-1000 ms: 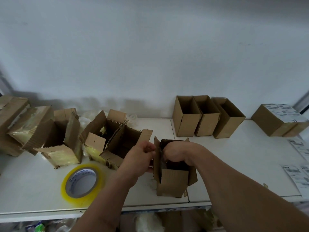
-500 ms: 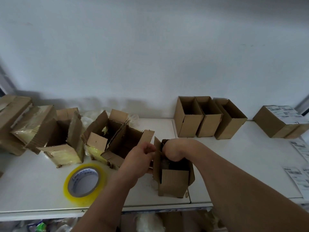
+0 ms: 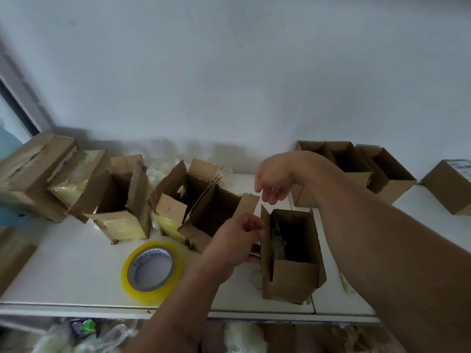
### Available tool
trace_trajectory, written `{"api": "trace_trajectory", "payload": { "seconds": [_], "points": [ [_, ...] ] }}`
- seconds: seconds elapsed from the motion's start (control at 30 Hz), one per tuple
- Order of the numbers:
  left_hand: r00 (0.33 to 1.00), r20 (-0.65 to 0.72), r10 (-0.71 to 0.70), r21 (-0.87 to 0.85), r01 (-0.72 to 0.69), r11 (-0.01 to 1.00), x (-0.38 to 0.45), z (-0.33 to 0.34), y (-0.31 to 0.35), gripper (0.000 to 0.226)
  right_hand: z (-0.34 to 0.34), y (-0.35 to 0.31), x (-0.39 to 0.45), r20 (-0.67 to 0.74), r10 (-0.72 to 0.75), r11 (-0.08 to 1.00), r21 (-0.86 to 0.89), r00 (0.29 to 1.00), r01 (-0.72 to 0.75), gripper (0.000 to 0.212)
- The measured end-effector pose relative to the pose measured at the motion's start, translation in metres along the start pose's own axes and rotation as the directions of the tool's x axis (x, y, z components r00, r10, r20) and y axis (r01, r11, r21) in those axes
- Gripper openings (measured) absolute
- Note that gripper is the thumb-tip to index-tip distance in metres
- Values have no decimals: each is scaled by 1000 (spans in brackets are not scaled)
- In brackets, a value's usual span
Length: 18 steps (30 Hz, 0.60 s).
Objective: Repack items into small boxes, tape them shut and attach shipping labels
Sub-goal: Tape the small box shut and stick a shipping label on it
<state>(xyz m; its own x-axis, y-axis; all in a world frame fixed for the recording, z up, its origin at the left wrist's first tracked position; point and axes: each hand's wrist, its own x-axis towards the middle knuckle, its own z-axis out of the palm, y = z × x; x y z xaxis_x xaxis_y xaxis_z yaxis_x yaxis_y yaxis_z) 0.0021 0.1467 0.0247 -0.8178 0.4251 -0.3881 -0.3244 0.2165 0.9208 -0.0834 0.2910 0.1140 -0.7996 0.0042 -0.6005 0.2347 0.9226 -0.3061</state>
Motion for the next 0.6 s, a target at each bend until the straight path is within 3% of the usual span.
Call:
{"api": "trace_trajectory", "payload": {
  "seconds": [0.17, 0.27, 0.37, 0.5, 0.6],
  "points": [
    [1000, 0, -13, -14, 13, 1000, 4, 1, -2, 14, -4, -12, 49, -112, -87, 996, -5, 990, 87, 22],
    [998, 9, -59, -67, 59, 996, 8, 0, -4, 13, 2, -17, 89, -196, -190, 963, -227, 962, 144, 36],
    [994, 47, -101, -125, 106, 986, 13, -2, -6, 15, 16, -20, 127, -142, -237, 942, -275, 961, 192, 50],
    [994, 19, -106, -21, 106, 994, 16, -7, -9, 17, 35, -25, 163, -92, -222, 945, -266, 971, 191, 65],
    [993, 49, -109, -66, 112, 992, 15, -7, -8, 20, 39, -27, 178, -96, -256, 938, -267, 962, 223, 74]
  ]
}}
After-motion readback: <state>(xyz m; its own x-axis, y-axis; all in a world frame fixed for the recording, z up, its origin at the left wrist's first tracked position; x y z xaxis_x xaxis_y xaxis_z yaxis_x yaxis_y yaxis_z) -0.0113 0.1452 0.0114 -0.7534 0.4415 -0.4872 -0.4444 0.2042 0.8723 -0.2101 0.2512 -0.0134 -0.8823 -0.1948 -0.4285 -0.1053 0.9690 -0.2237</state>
